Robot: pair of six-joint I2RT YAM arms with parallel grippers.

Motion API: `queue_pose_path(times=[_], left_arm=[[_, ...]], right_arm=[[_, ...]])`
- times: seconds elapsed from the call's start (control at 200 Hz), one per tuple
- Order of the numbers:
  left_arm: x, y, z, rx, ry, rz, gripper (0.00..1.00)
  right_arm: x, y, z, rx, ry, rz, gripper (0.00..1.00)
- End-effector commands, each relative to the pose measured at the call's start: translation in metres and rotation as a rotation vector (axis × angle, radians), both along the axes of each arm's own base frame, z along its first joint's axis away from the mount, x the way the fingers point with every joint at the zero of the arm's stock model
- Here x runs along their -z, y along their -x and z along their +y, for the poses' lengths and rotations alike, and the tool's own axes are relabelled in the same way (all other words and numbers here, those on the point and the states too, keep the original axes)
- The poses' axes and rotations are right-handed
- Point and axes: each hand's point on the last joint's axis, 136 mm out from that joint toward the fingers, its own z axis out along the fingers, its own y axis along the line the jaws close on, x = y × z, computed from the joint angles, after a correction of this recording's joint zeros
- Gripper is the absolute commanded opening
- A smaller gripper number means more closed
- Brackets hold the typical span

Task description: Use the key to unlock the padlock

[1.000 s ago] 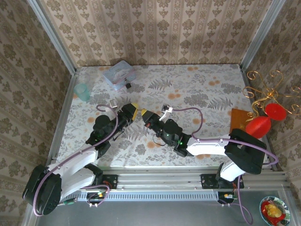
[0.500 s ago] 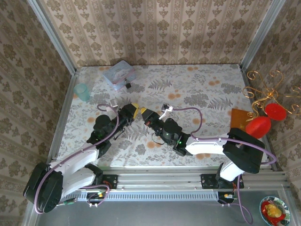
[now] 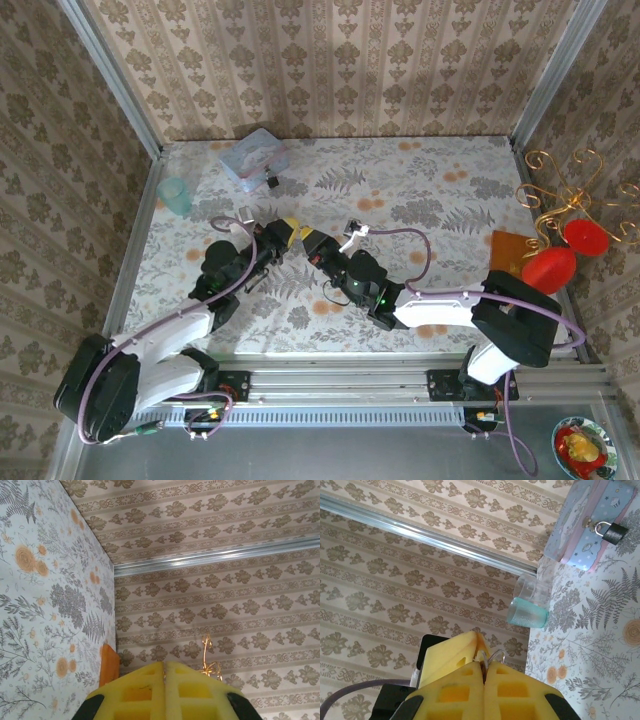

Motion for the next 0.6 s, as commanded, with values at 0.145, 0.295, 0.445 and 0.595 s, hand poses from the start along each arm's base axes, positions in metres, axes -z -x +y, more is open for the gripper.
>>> queue_pose_path(times=[0.145, 0.295, 0.445, 0.595], left_arm=[[-0.015, -0.003, -0.003, 0.021, 0.010, -0.042, 0.00], [-0.009, -0.012, 0.007, 0.001, -0.110, -0.078, 0.00], [0.018, -0.024, 0.022, -0.017, -0.473, -0.080, 0.00], [0.014, -0.032, 0.027, 0.013, -0.482, -0.107, 0.00]], right_arm=[[-0.003, 0.000, 0.001, -0.017, 0.026, -0.010, 0.03], [0.003, -0.004, -0.001, -0.108, 0.094, -0.023, 0.41], [0.014, -0.030, -0.018, -0.273, 0.113, -0.037, 0.61], [0.011, -0.025, -0.018, -0.346, 0.151, -0.117, 0.56]])
